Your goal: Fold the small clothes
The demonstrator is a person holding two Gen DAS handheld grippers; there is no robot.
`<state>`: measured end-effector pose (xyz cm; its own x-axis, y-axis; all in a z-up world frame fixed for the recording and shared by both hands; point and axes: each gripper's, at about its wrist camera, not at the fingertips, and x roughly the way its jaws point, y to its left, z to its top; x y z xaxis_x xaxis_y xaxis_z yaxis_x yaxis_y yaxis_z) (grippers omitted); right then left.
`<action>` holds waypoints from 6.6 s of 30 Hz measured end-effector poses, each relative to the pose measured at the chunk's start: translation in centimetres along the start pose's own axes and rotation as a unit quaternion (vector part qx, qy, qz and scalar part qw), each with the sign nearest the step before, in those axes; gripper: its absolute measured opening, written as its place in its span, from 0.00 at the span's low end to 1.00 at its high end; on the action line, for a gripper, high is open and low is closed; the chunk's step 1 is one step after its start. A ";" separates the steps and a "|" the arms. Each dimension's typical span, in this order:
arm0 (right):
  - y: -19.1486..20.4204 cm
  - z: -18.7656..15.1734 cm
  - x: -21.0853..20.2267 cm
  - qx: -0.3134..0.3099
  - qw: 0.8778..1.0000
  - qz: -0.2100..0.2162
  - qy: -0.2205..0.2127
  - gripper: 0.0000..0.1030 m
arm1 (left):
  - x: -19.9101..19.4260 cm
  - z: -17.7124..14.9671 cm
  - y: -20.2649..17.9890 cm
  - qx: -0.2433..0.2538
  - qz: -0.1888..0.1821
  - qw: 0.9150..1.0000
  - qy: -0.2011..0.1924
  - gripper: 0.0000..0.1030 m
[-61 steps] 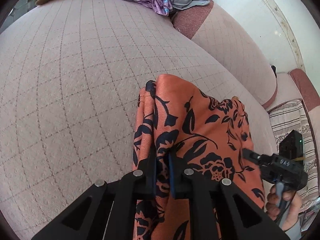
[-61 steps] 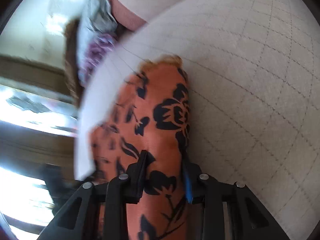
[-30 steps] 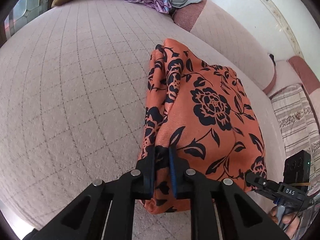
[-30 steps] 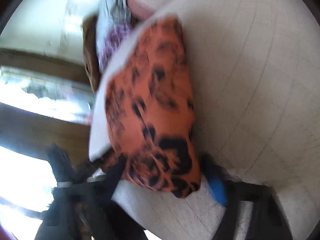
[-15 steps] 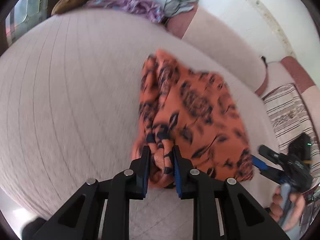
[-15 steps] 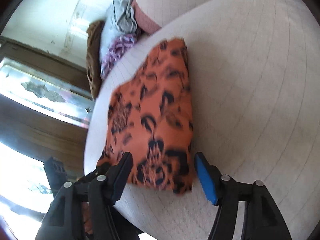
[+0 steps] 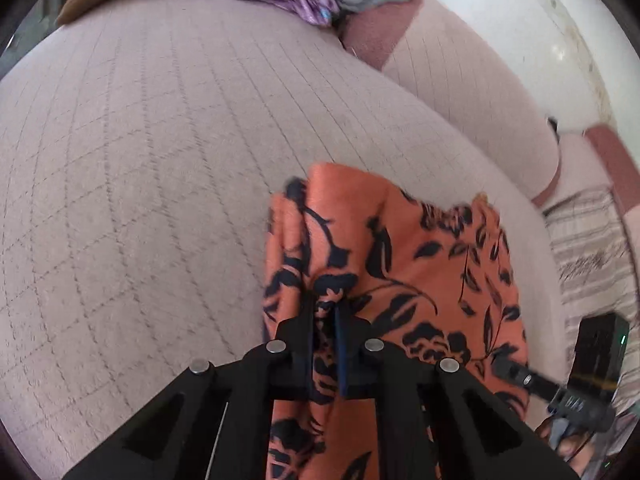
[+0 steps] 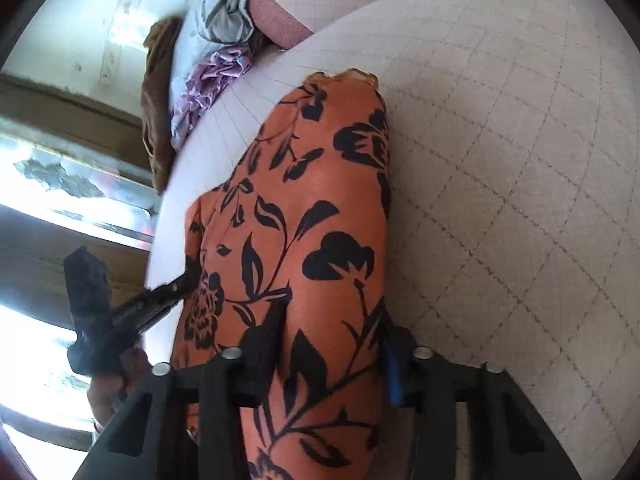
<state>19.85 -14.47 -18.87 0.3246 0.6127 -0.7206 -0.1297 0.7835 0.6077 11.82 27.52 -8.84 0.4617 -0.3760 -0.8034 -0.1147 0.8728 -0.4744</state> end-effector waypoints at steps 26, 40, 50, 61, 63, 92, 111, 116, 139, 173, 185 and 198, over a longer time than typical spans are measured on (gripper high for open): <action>-0.1 -13.8 -7.6 0.106 0.982 0.154 -0.039 0.71 | -6.6 -12.4 1.0 0.000 0.011 1.000 -0.027 0.11; -2.6 -14.6 -6.8 0.198 0.965 0.152 -0.075 0.68 | -8.6 -13.2 1.7 -0.030 0.014 0.998 -0.045 0.24; -2.4 -7.7 -9.7 0.096 0.987 0.092 -0.092 0.77 | -7.6 -8.3 -1.1 -0.005 -0.024 0.997 -0.069 0.67; 0.1 -1.3 -0.9 0.027 0.999 0.041 -0.004 0.76 | -2.6 -7.4 1.0 -0.020 -0.053 0.998 -0.011 0.66; 0.4 -1.1 -0.2 0.014 0.999 0.034 -0.003 0.74 | -2.3 -7.3 1.3 -0.016 -0.060 0.998 -0.012 0.64; -11.4 -2.1 -14.7 0.012 0.987 -0.081 -0.136 0.61 | 0.6 -8.4 -12.7 0.064 -0.062 0.996 -0.022 0.46; -2.7 -10.5 -12.6 -0.051 0.988 -0.021 -0.143 0.65 | 5.8 0.3 -16.1 0.077 -0.041 0.994 0.059 0.20; -3.4 -10.7 -12.4 -0.049 0.989 -0.018 -0.138 0.65 | 7.3 0.3 -13.1 0.019 -0.080 0.994 0.077 0.10; -3.2 -16.9 -13.9 -0.005 0.989 -0.035 -0.142 0.72 | -10.1 -13.6 -13.1 0.112 0.057 0.988 -0.085 0.65; -8.9 -7.5 -12.0 0.075 0.982 -0.122 -0.123 0.74 | -2.8 -12.2 -13.5 0.076 0.088 0.993 -0.033 0.67; 1.3 -17.5 -16.8 -0.073 0.960 -0.206 -0.178 0.89 | -12.6 -17.7 -16.7 0.147 0.119 0.974 -0.128 0.85; 6.3 -17.4 -18.3 -0.137 0.926 -0.278 -0.215 1.00 | -15.1 -18.3 -18.7 0.171 0.159 0.960 -0.155 0.91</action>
<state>-3.21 -18.94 -7.72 0.7479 0.0544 -0.6616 -0.0437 0.9985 0.0328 -9.09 11.15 5.61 0.6966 -0.0093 -0.7174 -0.0218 0.9992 -0.0341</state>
